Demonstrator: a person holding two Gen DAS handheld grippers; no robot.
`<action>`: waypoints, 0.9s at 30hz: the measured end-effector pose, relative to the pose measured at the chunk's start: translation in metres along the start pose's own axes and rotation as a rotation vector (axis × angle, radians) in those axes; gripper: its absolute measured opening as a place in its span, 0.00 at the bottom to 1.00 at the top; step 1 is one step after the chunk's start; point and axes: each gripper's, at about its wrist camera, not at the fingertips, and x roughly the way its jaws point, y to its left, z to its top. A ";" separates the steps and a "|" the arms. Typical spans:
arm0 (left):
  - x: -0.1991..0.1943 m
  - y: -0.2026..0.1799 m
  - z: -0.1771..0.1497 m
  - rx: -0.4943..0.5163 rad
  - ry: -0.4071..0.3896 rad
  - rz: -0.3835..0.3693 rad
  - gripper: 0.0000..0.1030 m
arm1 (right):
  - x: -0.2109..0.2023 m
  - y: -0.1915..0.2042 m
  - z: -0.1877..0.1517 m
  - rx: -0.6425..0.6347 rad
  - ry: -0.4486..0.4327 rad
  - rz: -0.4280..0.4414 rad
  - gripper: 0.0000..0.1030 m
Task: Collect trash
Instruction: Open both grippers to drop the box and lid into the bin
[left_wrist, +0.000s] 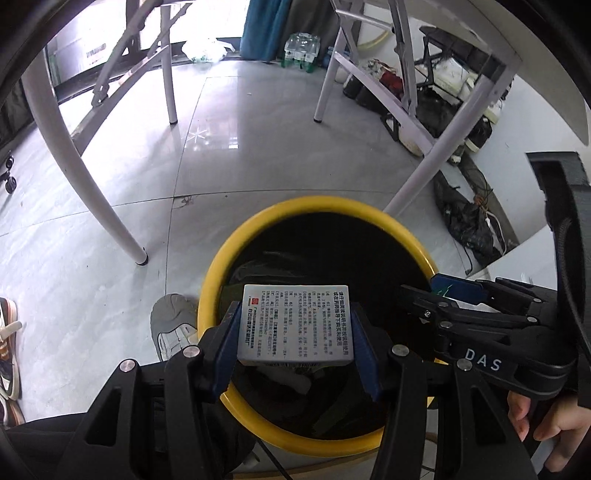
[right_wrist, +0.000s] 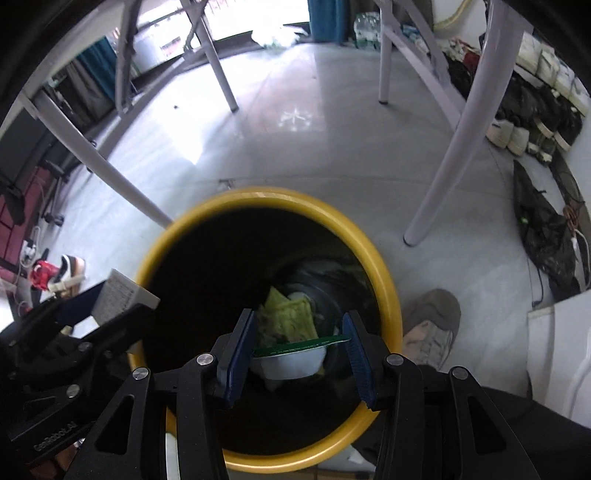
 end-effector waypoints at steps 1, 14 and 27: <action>0.000 0.000 0.001 0.004 0.000 0.000 0.48 | 0.001 -0.002 0.000 0.009 0.006 0.008 0.45; 0.010 0.003 0.002 0.008 0.025 0.006 0.48 | 0.007 0.001 -0.001 0.010 0.017 0.021 0.45; 0.013 0.004 0.003 0.005 0.035 0.007 0.48 | 0.009 0.003 -0.002 0.007 0.031 -0.001 0.46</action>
